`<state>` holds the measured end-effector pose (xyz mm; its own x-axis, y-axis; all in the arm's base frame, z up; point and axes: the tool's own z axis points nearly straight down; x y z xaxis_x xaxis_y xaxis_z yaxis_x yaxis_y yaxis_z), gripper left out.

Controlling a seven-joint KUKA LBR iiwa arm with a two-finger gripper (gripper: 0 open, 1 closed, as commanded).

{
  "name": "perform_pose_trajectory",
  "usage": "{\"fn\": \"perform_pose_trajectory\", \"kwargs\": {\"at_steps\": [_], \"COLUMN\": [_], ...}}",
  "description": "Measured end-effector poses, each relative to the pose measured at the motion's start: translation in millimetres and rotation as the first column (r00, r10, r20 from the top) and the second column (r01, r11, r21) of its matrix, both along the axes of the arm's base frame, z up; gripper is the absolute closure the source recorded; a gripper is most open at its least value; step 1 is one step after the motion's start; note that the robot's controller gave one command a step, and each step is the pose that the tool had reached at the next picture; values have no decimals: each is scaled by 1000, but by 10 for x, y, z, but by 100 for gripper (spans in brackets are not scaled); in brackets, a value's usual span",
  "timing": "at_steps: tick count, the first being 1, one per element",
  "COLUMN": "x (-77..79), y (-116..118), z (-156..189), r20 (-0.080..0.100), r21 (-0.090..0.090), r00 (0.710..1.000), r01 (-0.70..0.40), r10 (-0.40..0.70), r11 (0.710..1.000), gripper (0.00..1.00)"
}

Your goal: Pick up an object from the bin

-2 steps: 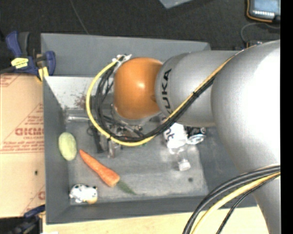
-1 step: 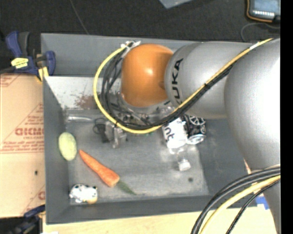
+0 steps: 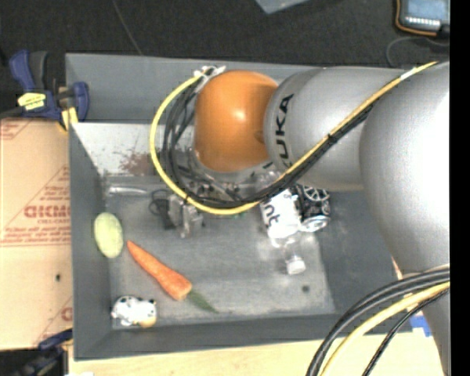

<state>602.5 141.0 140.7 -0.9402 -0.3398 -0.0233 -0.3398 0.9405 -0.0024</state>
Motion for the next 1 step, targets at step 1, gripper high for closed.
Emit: {"fn": "perform_pose_trajectory", "kwargs": {"at_steps": [1], "x": [60], "y": [39], "z": [1092], "r20": [5], "r21": [1], "r00": [1000], "r01": [13], "r10": [-13], "r11": [1000], "gripper": [100]}}
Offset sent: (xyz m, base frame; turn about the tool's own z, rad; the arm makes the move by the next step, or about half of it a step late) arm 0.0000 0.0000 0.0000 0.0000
